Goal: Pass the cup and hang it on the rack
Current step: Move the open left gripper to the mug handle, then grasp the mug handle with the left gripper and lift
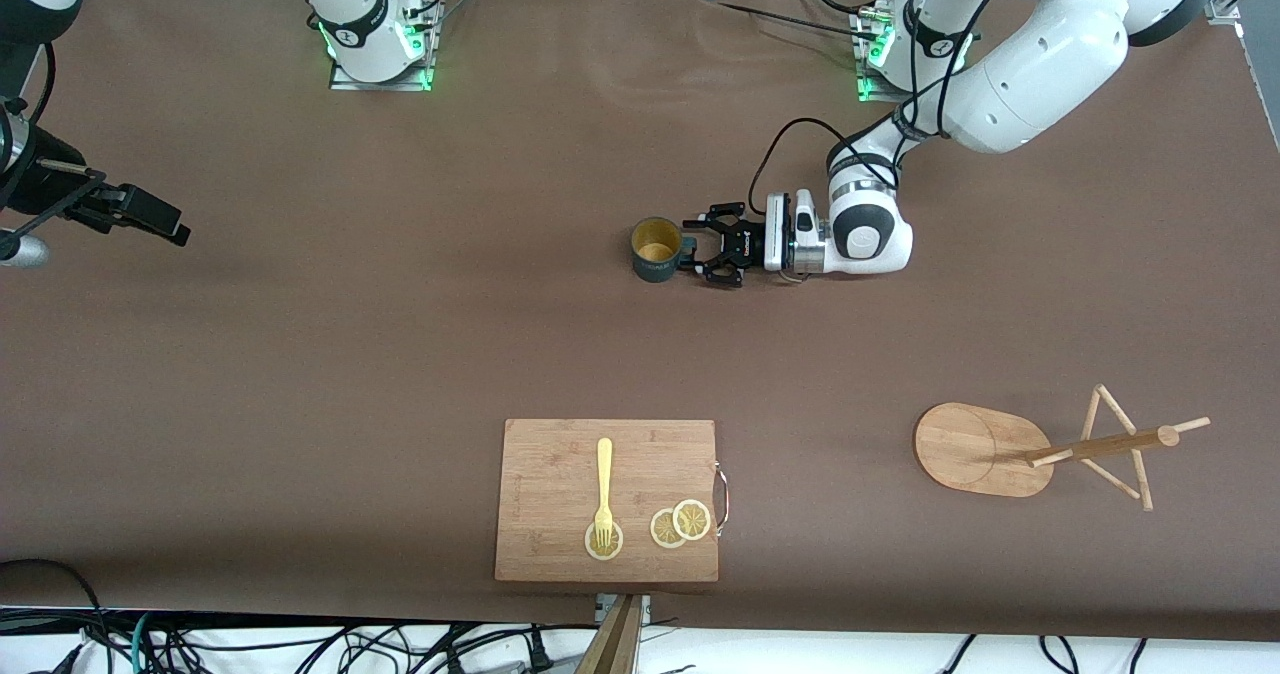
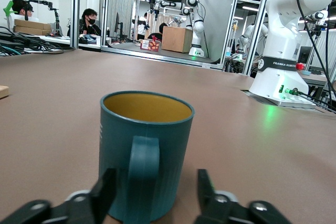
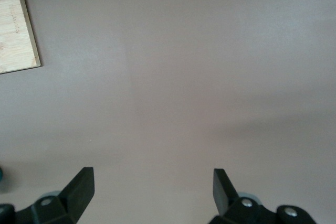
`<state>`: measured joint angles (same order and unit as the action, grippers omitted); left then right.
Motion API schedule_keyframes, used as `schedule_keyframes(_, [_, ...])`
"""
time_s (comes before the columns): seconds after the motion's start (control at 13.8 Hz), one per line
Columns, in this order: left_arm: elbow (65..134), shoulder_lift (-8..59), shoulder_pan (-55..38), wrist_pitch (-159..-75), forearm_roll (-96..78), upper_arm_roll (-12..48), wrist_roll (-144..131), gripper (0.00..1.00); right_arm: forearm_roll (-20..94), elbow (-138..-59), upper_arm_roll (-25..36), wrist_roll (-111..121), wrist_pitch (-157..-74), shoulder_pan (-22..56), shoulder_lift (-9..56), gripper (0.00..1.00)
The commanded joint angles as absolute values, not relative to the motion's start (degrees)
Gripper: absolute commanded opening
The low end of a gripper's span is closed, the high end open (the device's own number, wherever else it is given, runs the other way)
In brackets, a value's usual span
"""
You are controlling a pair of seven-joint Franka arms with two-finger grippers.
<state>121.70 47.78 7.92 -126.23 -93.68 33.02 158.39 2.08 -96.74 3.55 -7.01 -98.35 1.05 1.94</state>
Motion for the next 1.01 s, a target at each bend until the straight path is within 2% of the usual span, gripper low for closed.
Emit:
schedule_keyframes(0.0, [120.9,48.8,7.6,-126.4,-97.8,32.8,169.0,0.0,1.7,-95.7,4.0,-7.3,-98.2,1.7,2.3,1.0])
schedule_keyframes(0.51, [122.9,45.9,10.7,-125.8,-98.1,31.6,168.1,0.0,1.9,-95.7,4.0,-7.3,-98.1,1.7,2.3,1.0])
schedule_keyframes(0.72, [129.8,36.2,16.8,-125.9,-97.0,32.2,155.8,0.0,2.0,-95.7,4.0,-7.3,-98.1,1.7,2.3,1.0])
schedule_keyframes(0.94, [132.8,30.9,21.4,-122.6,-90.9,32.7,142.0,0.0,2.1,-95.7,4.0,-7.3,-98.1,1.7,2.3,1.0])
